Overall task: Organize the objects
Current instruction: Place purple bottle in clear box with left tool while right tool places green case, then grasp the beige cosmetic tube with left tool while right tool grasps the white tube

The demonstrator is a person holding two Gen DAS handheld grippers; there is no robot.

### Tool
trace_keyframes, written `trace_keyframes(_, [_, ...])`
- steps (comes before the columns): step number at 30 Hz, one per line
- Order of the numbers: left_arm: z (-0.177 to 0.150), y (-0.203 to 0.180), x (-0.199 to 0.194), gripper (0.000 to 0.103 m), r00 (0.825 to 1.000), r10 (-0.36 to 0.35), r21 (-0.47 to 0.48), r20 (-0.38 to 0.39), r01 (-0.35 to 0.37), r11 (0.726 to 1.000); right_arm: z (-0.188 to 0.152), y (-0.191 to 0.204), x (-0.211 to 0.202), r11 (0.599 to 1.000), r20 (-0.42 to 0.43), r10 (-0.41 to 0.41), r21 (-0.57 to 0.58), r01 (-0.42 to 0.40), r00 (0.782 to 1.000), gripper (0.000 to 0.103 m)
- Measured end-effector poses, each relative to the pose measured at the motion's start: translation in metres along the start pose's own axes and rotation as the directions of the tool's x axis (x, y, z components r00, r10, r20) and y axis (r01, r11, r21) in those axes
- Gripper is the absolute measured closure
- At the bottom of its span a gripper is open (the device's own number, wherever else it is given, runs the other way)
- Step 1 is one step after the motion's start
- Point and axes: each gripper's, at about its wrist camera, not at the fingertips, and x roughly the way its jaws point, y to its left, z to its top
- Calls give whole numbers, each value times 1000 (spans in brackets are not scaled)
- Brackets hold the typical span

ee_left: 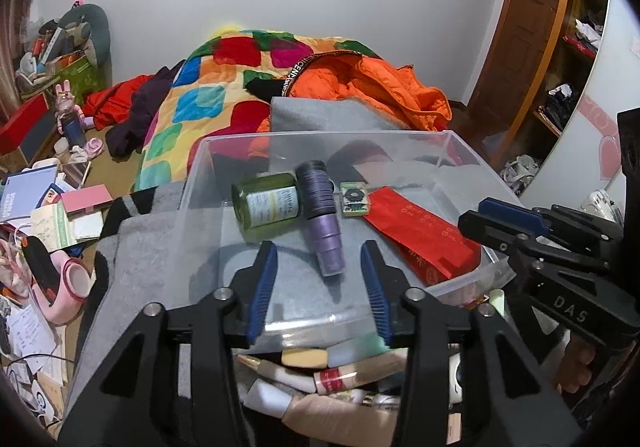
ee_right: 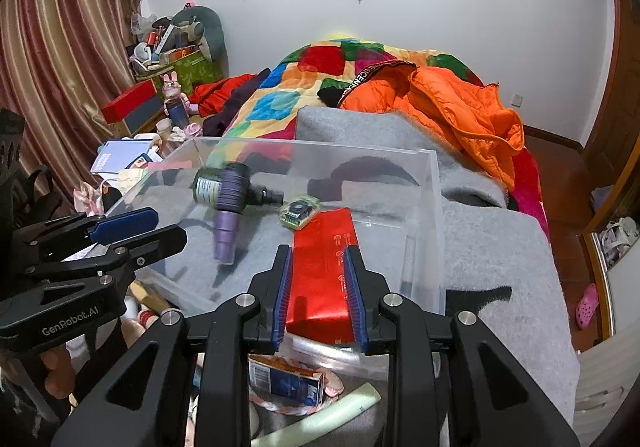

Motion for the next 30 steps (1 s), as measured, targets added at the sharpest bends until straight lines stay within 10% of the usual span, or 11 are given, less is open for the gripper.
trace_keyframes(13, [-18, -2, -40, 24, 998, 33, 31, 55, -35, 999, -16, -2, -42, 1000, 59, -5, 6, 5, 998, 55])
trace_keyframes(30, [-66, 22, -18, 23, 995, 44, -14, -92, -46, 999, -74, -13, -39, 995, -76, -18, 98, 25, 997, 37])
